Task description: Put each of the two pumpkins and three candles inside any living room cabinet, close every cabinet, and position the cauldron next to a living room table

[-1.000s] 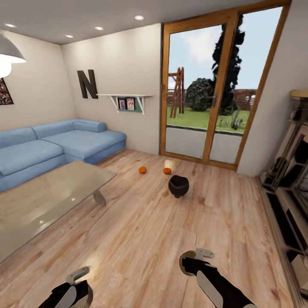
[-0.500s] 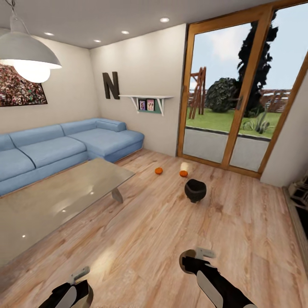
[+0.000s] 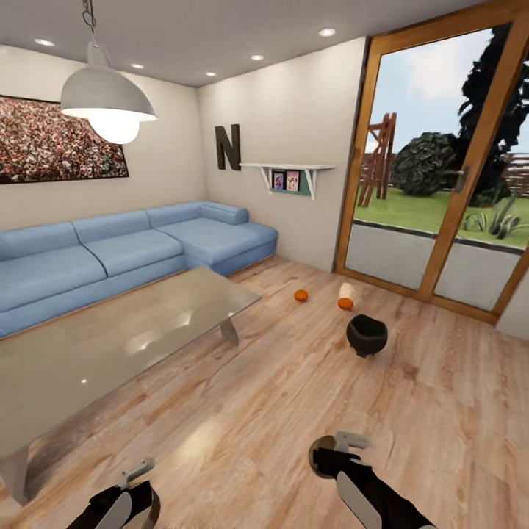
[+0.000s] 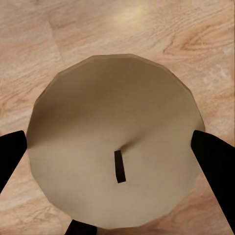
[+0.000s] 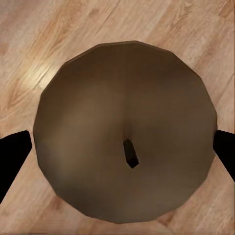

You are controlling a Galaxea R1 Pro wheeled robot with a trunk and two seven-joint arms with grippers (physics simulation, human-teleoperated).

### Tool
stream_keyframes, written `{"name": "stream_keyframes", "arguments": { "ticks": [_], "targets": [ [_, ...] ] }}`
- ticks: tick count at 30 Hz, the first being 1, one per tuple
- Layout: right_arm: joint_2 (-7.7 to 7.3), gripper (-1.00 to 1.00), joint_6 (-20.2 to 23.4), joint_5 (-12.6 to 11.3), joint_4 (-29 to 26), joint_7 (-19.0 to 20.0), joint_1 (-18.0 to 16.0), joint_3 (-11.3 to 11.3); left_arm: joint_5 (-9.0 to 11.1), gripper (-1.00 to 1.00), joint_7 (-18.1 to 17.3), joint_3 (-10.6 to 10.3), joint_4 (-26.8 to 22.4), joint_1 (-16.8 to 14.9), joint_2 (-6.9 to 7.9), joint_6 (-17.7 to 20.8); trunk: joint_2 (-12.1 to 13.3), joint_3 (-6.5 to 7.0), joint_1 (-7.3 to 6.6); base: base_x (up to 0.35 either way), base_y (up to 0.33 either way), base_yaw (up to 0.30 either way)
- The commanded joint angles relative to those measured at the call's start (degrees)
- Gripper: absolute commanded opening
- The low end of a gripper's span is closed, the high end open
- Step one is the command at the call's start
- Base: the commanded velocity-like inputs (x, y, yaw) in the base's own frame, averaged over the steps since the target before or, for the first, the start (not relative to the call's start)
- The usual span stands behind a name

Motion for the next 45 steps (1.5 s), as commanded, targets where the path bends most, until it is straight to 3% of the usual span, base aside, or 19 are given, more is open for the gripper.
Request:
{"name": "stream_keyframes", "arguments": {
  "ticks": [1, 9, 28, 45],
  "targets": [
    [-0.09, -1.0, 0.18, -0.21, -0.14, -0.53, -0.05, 0.57, 0.45, -1.0, 0.53, -0.41, -0.1, -0.06, 0.08, 0.06, -0.04, -0.06, 0.0, 0.0, 0.0, 0.289],
    [-0.08, -1.0, 0.17, -0.2, -0.05, -0.49, -0.05, 0.85, 0.44, -1.0, 0.53, -0.44, -0.1, -0.06, 0.01, 0.06, -0.04, -0.06, 0.0, 0.0, 0.0, 0.289],
    [0.04, -1.0, 0.17, -0.2, -0.05, -0.46, -0.05, 0.9, 0.51, -1.0, 0.53, -0.67, -0.1, -0.06, -0.09, 0.06, 7.58, 3.35, -4.17, 0.0, 0.0, 0.289],
    [0.09, -1.0, 0.17, -0.2, -0.02, -0.46, -0.05, 0.97, 0.44, -1.0, 0.53, -0.68, -0.1, -0.06, -0.1, -0.03, 7.58, 3.35, -4.17, 0.0, 0.0, 0.29]
  ]
}}
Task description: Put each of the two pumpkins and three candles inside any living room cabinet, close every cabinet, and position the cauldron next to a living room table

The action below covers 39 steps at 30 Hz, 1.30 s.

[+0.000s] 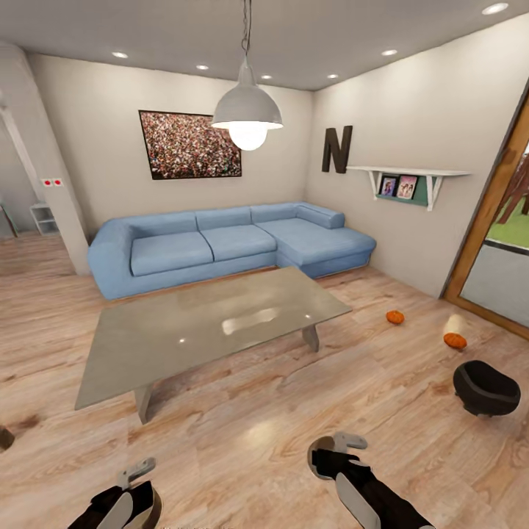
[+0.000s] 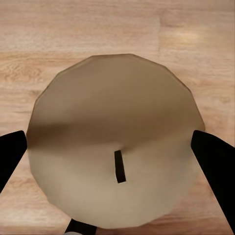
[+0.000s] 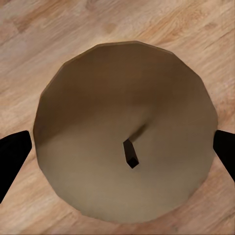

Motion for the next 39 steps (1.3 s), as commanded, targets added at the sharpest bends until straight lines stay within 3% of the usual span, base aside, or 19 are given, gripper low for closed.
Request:
{"name": "stream_keyframes", "arguments": {
  "ticks": [1, 39],
  "targets": [
    [-0.07, -1.0, 0.19, -0.28, -0.2, -0.51, -0.05, 0.4, 0.45, -1.0, 0.53, -0.41, -0.1, -0.06, 0.08, 0.07, -0.04, -0.06, 0.0, 0.0, 0.0, 0.29],
    [-0.01, -1.0, 0.19, -0.28, -0.13, -0.51, -0.05, 0.4, 0.45, -1.0, 0.56, -0.41, -0.17, -0.03, 0.09, 0.06, -0.04, -0.06, 0.0, 0.0, 0.0, 0.29]
  ]
}}
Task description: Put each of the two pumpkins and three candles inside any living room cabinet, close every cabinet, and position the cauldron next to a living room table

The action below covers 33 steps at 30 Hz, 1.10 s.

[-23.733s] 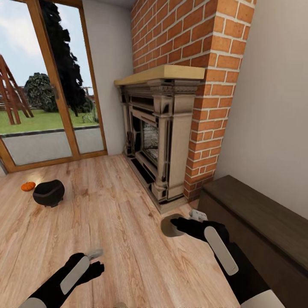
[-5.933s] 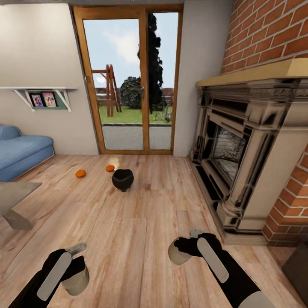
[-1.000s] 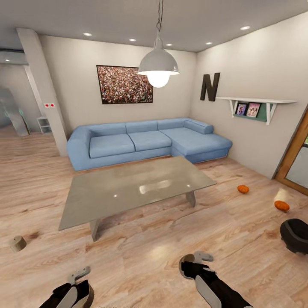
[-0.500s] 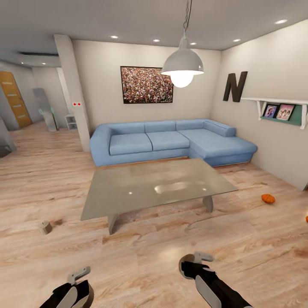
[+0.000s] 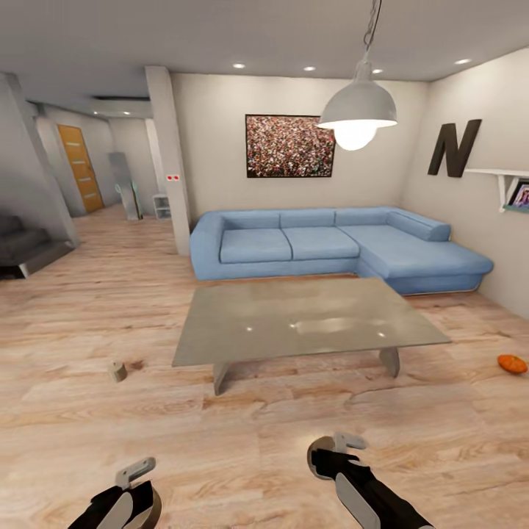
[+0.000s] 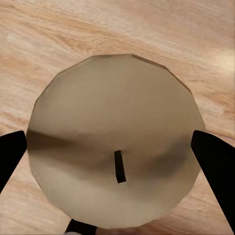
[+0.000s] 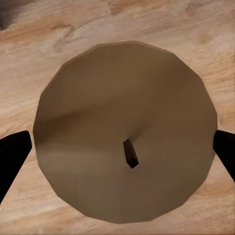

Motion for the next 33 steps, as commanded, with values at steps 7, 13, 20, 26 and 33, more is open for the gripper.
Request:
{"name": "stream_keyframes", "arguments": {
  "ticks": [7, 13, 20, 26, 33],
  "targets": [
    [-0.1, -1.0, 0.19, -0.28, -0.19, -0.51, -0.05, 0.4, 0.44, -1.0, 0.52, -0.41, -0.11, -0.01, 0.08, 0.06, -0.04, -0.06, 0.0, 0.0, 0.0, 0.29],
    [-0.1, -1.0, 0.18, -0.28, -0.19, -0.51, -0.05, 0.4, 0.44, -1.0, 0.54, -0.41, -0.1, -0.01, 0.08, 0.0, -0.04, -0.06, 0.0, 0.0, 0.0, 0.29],
    [-0.1, -1.0, -0.46, -0.41, -0.13, -0.51, -0.05, 0.4, 0.44, -1.0, 0.56, -0.41, -0.1, -0.01, 0.08, -0.02, -0.04, -0.06, 0.0, 0.0, 0.0, 0.29],
    [-0.1, -1.0, -0.59, -0.45, -0.1, -0.51, -0.05, 0.4, 0.44, -1.0, 0.53, -0.37, -0.1, -0.01, 0.08, -0.02, -0.04, -0.06, 0.0, 0.0, 0.0, 0.29],
    [0.19, -1.0, -0.6, -0.46, -0.1, -0.51, -0.05, 0.4, 0.44, -1.0, 0.54, -0.29, -0.1, -0.01, 0.14, -0.02, -0.04, -0.06, 0.0, 0.0, 0.0, 0.29]
  ]
}}
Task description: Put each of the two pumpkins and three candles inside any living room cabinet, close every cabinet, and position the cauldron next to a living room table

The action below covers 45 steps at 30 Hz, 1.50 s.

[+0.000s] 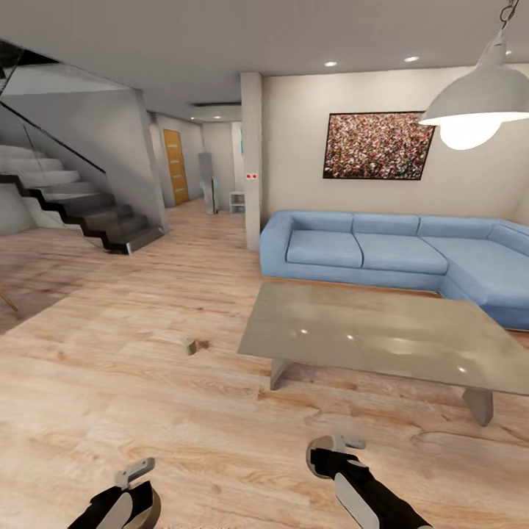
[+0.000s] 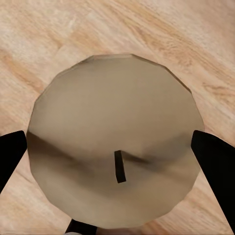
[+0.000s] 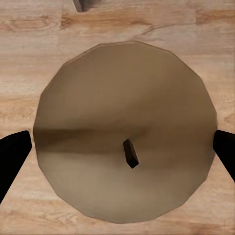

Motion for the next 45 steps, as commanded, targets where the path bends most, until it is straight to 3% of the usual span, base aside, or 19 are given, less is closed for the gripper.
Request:
{"name": "stream_keyframes", "arguments": {
  "ticks": [1, 45],
  "targets": [
    [-0.07, -1.0, 0.2, -0.25, -0.19, -0.51, -0.05, 0.39, 0.46, -1.0, 0.54, -0.39, -0.09, -0.06, 0.09, 0.07, -0.04, -0.06, 0.0, 0.0, 0.0, 0.29],
    [0.05, -1.0, 0.11, -0.25, -0.19, -0.49, -0.05, 0.48, 0.46, -1.0, 0.55, -0.26, -0.07, -0.06, 0.11, 0.07, -0.04, -0.06, 0.0, 0.0, 0.0, 0.29]
  ]
}}
